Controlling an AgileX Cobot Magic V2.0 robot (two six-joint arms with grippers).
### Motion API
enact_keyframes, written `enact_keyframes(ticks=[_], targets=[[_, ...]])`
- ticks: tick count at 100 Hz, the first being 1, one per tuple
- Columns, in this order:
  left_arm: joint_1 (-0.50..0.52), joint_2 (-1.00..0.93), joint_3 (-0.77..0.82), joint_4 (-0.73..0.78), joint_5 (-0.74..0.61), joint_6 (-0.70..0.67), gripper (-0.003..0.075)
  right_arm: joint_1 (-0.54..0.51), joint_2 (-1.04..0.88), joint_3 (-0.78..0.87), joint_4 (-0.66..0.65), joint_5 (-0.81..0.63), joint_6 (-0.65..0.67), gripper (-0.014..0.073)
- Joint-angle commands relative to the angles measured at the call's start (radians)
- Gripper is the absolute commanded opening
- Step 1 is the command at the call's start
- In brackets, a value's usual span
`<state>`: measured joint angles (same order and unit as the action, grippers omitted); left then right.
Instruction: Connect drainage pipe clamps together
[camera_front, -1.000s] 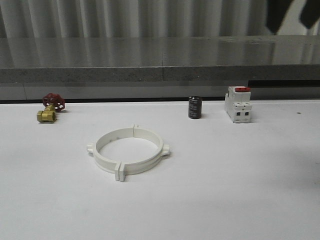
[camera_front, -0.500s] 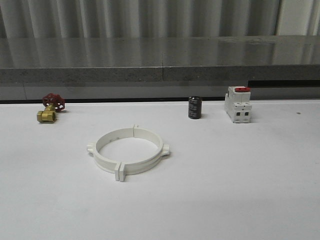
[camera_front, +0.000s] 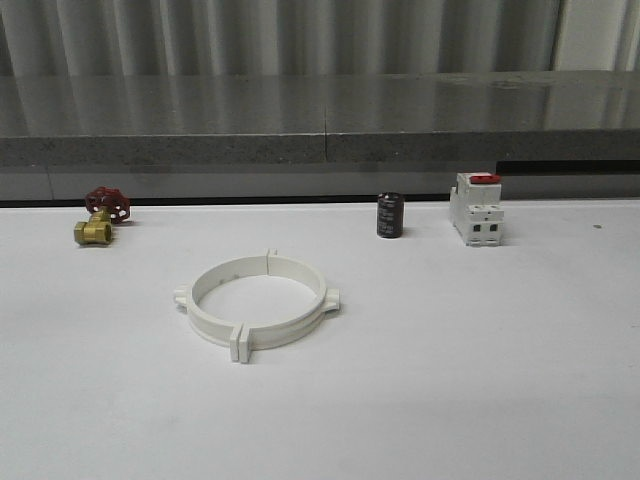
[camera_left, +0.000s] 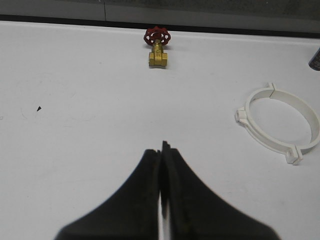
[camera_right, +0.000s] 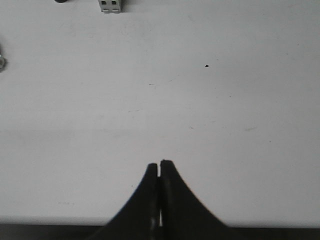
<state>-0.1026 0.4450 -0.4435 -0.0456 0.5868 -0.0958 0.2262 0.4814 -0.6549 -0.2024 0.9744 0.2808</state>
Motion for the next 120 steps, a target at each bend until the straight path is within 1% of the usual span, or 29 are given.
enact_keyframes(ticks=[1, 65, 80, 92, 105, 112, 120], targets=[[0.003, 0.004, -0.028, -0.010, -0.072, 0.000, -0.0020, -0.007, 0.001, -0.022, -0.023, -0.053, -0.012, -0.0067], [0.003, 0.004, -0.028, -0.010, -0.072, 0.000, -0.0020, -0.007, 0.001, -0.022, -0.023, -0.043, -0.012, -0.0067], [0.003, 0.004, -0.028, -0.010, -0.072, 0.000, -0.0020, -0.007, -0.001, -0.022, -0.058, -0.067, -0.012, -0.0067], [0.003, 0.004, -0.028, -0.010, -0.072, 0.000, -0.0020, -0.029, -0.033, 0.000, -0.058, -0.160, -0.012, -0.0067], [0.003, 0.004, -0.028, -0.010, -0.072, 0.000, -0.0020, -0.099, -0.106, 0.073, -0.036, -0.313, -0.023, -0.0067], [0.003, 0.004, -0.028, -0.010, -0.072, 0.000, -0.0020, -0.140, -0.153, 0.125, 0.010, -0.402, -0.086, -0.0067], [0.003, 0.004, -0.028, -0.010, -0.072, 0.000, -0.0020, -0.182, -0.209, 0.189, 0.105, -0.505, -0.216, -0.0067]])
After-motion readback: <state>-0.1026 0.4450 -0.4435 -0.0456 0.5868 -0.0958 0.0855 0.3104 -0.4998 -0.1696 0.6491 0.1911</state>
